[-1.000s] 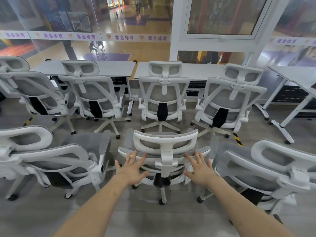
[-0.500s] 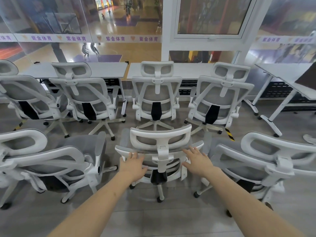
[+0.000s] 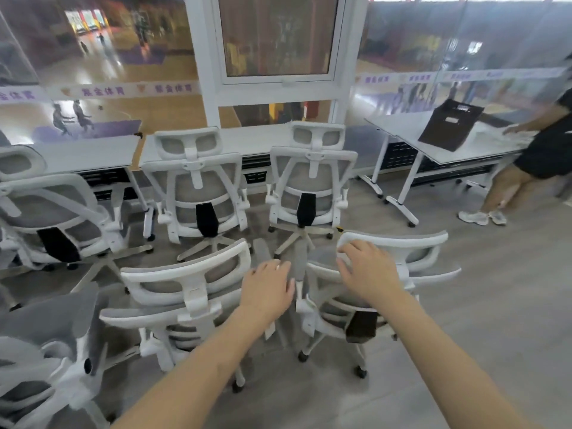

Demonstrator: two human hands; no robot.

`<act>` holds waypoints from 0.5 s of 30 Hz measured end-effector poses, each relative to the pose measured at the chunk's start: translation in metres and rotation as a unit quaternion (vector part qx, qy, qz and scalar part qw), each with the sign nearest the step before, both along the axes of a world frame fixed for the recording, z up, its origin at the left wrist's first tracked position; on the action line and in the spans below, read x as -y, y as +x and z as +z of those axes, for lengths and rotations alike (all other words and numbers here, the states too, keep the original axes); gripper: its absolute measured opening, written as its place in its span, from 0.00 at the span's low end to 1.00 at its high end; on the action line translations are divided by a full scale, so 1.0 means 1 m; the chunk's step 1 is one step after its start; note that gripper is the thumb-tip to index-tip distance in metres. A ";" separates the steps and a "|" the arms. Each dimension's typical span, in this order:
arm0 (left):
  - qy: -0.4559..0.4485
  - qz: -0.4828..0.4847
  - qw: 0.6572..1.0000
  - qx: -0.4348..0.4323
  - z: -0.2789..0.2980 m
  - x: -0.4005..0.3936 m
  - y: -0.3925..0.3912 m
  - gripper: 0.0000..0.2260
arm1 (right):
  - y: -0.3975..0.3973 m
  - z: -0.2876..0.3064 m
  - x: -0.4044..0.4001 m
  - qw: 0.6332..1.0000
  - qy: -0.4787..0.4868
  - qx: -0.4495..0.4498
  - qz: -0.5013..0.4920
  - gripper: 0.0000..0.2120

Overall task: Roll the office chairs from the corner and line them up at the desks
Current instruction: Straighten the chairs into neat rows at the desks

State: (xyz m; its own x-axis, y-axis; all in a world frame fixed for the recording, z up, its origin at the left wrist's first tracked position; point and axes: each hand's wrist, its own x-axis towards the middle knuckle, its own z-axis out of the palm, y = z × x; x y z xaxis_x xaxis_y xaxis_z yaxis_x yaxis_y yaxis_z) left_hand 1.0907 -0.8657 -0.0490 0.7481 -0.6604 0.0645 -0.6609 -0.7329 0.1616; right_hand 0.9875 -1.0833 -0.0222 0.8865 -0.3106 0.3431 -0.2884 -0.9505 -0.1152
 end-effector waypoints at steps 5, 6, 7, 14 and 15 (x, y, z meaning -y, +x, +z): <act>0.005 0.021 0.999 0.028 0.020 0.105 0.011 0.22 | 0.002 0.014 0.102 1.000 0.018 -0.003 0.005 0.12; 0.008 0.028 0.999 0.027 0.023 0.121 0.014 0.22 | 0.005 0.016 0.119 1.000 0.017 -0.009 0.009 0.14; 0.010 0.036 0.999 0.025 0.026 0.135 0.018 0.22 | 0.008 0.017 0.136 1.000 0.017 -0.014 0.013 0.15; 0.024 0.083 0.996 0.030 0.031 0.214 0.064 0.21 | 0.064 0.020 0.234 0.999 0.025 -0.014 0.028 0.12; 0.030 0.088 0.995 0.024 0.031 0.224 0.074 0.22 | 0.076 0.019 0.245 0.999 0.026 -0.021 0.029 0.12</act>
State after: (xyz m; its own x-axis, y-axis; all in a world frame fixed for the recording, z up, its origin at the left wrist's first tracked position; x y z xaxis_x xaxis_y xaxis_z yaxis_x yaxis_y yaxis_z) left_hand 1.1648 -1.0901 -0.0177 0.8493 -0.5235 0.0679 -0.5278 -0.8450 0.0858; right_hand 1.0633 -1.3281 -0.0030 0.9166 -0.2758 0.2894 -0.2395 -0.9585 -0.1547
